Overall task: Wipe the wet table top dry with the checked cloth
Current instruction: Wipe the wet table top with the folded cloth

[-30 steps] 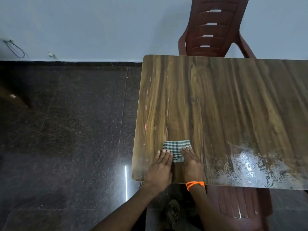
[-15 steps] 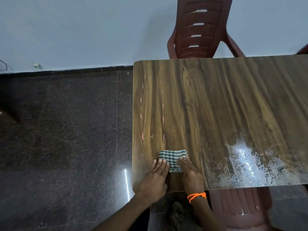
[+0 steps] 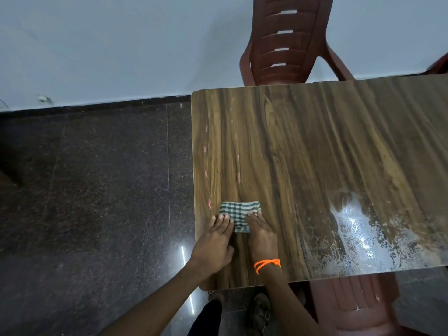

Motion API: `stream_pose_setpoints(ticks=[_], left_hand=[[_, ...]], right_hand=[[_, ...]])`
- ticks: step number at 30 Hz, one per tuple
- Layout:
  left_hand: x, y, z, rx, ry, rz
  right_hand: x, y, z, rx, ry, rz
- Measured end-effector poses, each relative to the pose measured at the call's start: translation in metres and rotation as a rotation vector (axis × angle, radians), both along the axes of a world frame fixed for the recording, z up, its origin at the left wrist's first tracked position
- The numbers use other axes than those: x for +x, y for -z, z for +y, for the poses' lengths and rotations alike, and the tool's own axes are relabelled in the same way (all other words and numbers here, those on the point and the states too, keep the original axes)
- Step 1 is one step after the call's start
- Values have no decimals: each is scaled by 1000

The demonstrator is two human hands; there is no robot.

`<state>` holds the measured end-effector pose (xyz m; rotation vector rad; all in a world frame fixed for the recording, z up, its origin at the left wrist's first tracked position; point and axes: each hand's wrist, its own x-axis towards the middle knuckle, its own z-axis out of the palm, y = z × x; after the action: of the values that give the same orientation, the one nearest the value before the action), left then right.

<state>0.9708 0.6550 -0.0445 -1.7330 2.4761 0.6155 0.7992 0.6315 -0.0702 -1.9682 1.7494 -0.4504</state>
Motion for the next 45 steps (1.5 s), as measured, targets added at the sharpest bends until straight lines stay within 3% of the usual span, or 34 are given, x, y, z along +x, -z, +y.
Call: stream_pose_setpoints(ticks=[6, 12, 18, 25, 34, 40, 45], left_hand=[[-20, 6, 14, 43, 64, 52], [-40, 2, -33, -18, 63, 44], [-16, -6, -64, -6, -9, -25], [-20, -14, -23, 26, -14, -62], [-67, -7, -69, 0, -59, -20], [-25, -5, -129, -1, 36, -107], [0, -5, -112, 32, 70, -105]], right_hand=[[-33, 5, 18, -4, 53, -28], [-42, 7, -35, -24, 170, -19], [-6, 5, -66, -76, 122, -62], [-20, 4, -21, -35, -34, -105], [-55, 6, -68, -28, 88, -59], [-15, 1, -117, -55, 45, -17], [8, 1, -96, -53, 38, -11]])
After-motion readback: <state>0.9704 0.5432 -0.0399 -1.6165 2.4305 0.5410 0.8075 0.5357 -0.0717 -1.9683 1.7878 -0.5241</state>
